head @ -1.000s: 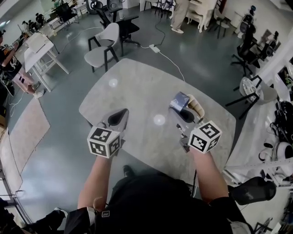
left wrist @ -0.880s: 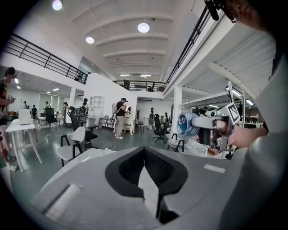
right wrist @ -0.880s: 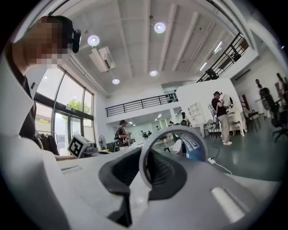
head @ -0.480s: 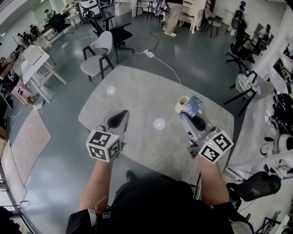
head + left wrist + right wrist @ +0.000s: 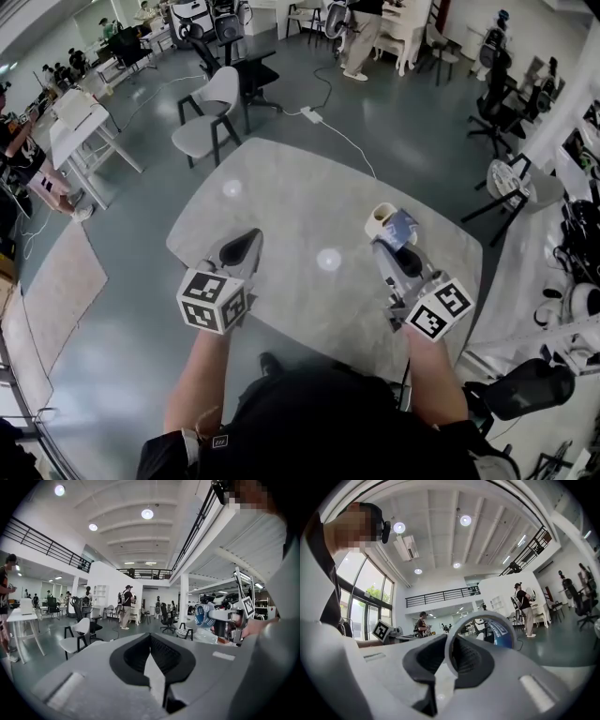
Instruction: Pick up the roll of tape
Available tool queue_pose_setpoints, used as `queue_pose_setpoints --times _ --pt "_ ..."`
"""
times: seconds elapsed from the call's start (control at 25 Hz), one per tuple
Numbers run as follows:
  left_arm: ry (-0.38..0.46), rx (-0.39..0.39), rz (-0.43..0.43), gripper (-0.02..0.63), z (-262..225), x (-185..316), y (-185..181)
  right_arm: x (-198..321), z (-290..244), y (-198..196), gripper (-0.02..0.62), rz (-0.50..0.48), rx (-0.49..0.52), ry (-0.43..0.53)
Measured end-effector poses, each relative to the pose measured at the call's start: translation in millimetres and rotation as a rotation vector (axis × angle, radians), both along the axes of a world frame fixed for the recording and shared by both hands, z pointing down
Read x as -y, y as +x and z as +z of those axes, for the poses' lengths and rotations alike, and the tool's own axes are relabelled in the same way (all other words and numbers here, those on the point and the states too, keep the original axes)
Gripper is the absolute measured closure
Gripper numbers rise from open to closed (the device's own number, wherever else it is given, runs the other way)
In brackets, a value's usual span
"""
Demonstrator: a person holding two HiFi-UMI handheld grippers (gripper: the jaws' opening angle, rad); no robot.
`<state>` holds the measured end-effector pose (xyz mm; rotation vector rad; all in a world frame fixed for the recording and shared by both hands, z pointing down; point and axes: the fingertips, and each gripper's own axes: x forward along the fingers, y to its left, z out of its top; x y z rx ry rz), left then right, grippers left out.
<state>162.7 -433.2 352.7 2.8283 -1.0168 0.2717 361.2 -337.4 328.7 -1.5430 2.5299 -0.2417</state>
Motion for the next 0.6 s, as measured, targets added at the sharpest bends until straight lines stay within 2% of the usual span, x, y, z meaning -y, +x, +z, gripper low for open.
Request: queue_pose_setpoints --times 0.2,0.6 --pt "-0.007 0.001 -0.011 0.595 5 0 -2 3 5 1 0.550 0.014 -0.042 -0.007" --pt "0.006 -0.007 -0.011 0.595 2 -1 -9 5 6 -8 0.549 0.000 -0.050 -0.012"
